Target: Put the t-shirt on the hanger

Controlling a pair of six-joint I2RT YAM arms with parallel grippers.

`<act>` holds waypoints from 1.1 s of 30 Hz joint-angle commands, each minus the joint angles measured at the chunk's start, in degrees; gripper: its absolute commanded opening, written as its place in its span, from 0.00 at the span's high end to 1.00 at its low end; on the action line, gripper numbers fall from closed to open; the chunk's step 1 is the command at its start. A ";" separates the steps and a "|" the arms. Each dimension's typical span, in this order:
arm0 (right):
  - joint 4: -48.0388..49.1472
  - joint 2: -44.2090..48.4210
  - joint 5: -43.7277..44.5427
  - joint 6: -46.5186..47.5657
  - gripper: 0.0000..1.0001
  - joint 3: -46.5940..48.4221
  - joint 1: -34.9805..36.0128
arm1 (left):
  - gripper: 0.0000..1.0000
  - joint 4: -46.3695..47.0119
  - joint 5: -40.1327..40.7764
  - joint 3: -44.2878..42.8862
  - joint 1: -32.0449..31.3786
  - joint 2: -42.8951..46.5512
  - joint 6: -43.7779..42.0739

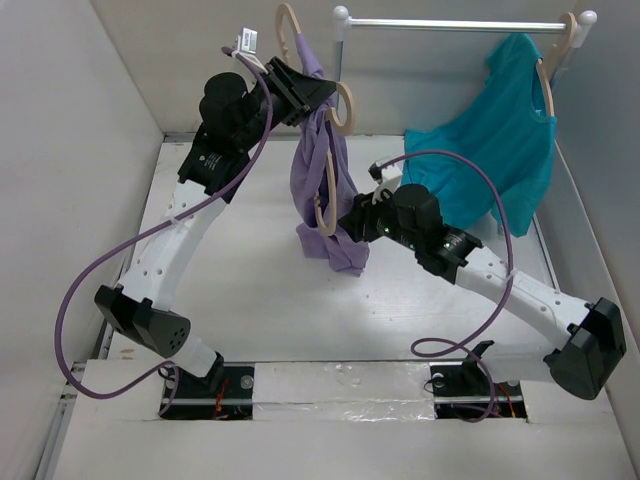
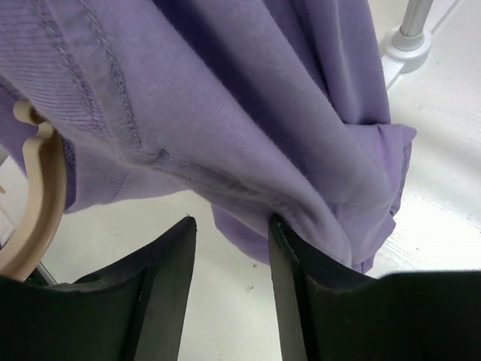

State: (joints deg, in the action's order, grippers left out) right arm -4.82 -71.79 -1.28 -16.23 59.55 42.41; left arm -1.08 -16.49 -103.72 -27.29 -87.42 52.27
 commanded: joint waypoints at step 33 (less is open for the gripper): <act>-5.88 3.05 -9.70 2.08 1.00 2.51 -3.30 | 1.00 18.30 5.92 2.91 -0.05 3.92 -2.17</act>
State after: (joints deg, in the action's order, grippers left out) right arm -7.73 -71.57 -7.18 -12.86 62.06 39.05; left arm 5.89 -14.52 -100.82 -27.29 -87.18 51.64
